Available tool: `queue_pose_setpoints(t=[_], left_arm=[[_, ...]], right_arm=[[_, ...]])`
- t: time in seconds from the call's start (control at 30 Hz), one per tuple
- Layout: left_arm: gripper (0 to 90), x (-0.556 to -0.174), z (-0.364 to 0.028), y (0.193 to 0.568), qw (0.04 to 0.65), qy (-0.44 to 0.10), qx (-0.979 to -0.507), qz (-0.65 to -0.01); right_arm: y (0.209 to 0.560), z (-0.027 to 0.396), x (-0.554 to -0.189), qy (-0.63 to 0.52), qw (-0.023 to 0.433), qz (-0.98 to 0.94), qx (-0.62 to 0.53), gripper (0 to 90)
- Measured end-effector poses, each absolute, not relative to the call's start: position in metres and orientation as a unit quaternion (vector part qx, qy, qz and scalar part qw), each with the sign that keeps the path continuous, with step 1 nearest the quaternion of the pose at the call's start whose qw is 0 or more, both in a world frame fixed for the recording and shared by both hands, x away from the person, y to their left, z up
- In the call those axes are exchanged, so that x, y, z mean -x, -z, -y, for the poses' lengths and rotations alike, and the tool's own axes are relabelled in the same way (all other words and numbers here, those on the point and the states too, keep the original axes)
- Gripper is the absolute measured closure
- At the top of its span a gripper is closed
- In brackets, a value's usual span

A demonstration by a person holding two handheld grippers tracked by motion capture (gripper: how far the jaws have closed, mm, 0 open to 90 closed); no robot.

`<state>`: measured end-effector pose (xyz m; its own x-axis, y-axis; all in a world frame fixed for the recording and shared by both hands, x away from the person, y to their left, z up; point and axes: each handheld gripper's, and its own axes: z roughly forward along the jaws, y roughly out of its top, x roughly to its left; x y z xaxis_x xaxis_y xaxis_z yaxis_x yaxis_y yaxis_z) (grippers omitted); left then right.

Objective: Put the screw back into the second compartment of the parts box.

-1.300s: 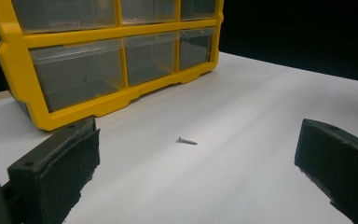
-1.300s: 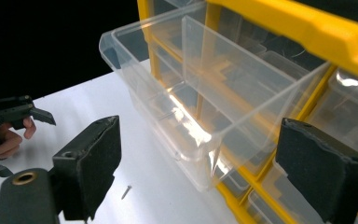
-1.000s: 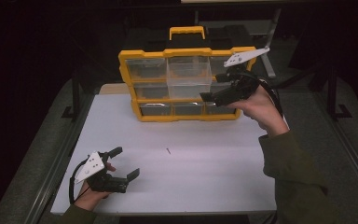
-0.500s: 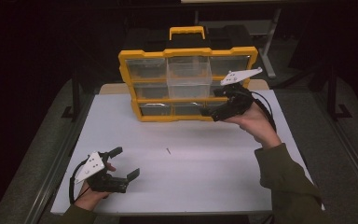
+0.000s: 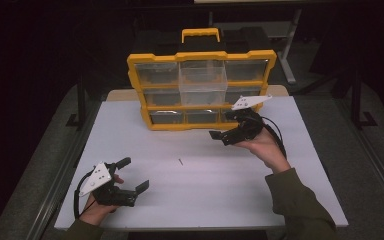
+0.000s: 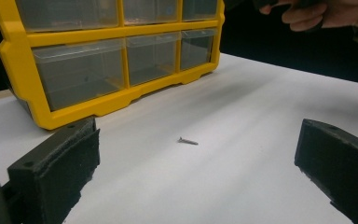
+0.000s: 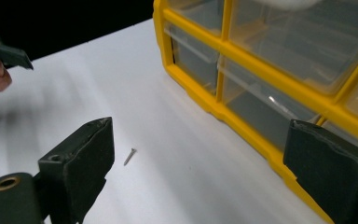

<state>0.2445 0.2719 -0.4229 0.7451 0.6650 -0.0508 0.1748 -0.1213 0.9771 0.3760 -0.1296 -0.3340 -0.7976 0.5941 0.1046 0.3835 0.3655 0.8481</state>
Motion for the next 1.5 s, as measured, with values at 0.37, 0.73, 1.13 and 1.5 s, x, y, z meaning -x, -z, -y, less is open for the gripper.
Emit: queue_pose_setpoints(t=[0.37, 0.73, 1.13, 1.5], left_arm=[[0.0, -0.245, -0.272, 0.423, 0.594, -0.206, -0.722, -0.290], [0.0, -0.245, -0.272, 0.424, 0.597, -0.205, -0.720, -0.289], [0.0, -0.246, -0.272, 0.424, 0.597, -0.205, -0.720, -0.290], [0.0, -0.245, -0.272, 0.424, 0.598, -0.204, -0.718, -0.292]], right_arm=[[0.364, 0.120, -0.373, -0.453, 0.107, -0.830, -0.307, 7.6], [0.388, 0.110, -0.373, -0.449, 0.091, -0.832, -0.312, 7.5], [0.411, 0.088, -0.374, -0.438, 0.079, -0.843, -0.301, 9.2], [0.421, 0.059, -0.373, -0.436, 0.053, -0.853, -0.281, 16.6]])
